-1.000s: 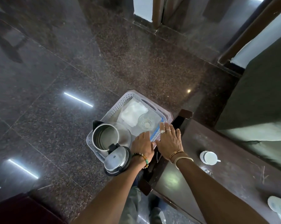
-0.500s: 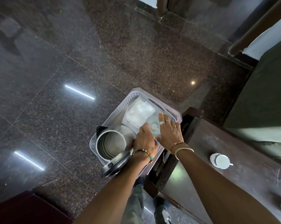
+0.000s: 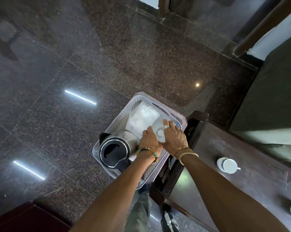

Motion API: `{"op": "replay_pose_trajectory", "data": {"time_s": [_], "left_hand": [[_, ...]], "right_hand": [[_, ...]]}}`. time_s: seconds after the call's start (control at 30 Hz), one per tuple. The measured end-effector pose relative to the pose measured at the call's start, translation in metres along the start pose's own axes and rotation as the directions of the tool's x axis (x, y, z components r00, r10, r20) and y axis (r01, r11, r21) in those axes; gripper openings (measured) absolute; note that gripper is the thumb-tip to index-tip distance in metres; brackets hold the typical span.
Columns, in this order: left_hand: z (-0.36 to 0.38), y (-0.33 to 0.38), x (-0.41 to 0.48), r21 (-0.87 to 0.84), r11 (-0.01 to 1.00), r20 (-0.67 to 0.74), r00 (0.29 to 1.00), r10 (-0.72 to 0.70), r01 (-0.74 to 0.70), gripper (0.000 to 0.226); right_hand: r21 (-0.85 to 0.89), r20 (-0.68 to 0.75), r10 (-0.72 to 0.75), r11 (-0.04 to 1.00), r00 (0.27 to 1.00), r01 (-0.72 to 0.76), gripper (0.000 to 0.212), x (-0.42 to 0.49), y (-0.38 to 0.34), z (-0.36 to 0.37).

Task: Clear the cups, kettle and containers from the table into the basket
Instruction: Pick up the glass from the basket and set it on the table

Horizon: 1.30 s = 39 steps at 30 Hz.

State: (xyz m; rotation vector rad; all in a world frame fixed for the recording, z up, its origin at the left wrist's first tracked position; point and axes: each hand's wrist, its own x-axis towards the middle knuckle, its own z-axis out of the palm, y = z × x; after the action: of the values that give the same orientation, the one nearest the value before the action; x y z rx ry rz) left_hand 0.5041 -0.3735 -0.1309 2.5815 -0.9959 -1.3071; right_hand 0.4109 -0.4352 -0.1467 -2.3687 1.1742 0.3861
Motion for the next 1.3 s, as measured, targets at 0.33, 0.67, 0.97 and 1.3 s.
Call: {"op": "replay_pose_trajectory", "data": {"time_s": [0.33, 0.67, 0.97, 1.3], "left_hand": [[-0.017, 0.010, -0.041, -0.070, 0.993, -0.097, 0.991, 0.093, -0.100, 0.080], [-0.030, 0.026, -0.145, -0.164, 0.949, -0.289, 0.933, 0.215, -0.270, 0.054], [-0.020, 0.056, -0.231, -0.124, 0.901, -0.314, 0.878, 0.361, -0.415, 0.062], [0.015, 0.090, -0.277, 0.009, 0.776, -0.237, 0.752, 0.615, -0.631, 0.061]], "right_hand": [[0.195, -0.057, 0.048, 0.980, 0.997, -0.036, 0.107, -0.040, -0.004, -0.039], [0.236, -0.160, -0.058, 0.967, 0.985, 0.096, 0.101, -0.132, 0.001, -0.096], [0.186, -0.279, -0.036, 0.978, 0.960, 0.091, 0.096, -0.238, 0.021, -0.143], [0.288, -0.392, 0.208, 0.953, 0.896, -0.096, 0.090, -0.332, 0.051, -0.146]]}}
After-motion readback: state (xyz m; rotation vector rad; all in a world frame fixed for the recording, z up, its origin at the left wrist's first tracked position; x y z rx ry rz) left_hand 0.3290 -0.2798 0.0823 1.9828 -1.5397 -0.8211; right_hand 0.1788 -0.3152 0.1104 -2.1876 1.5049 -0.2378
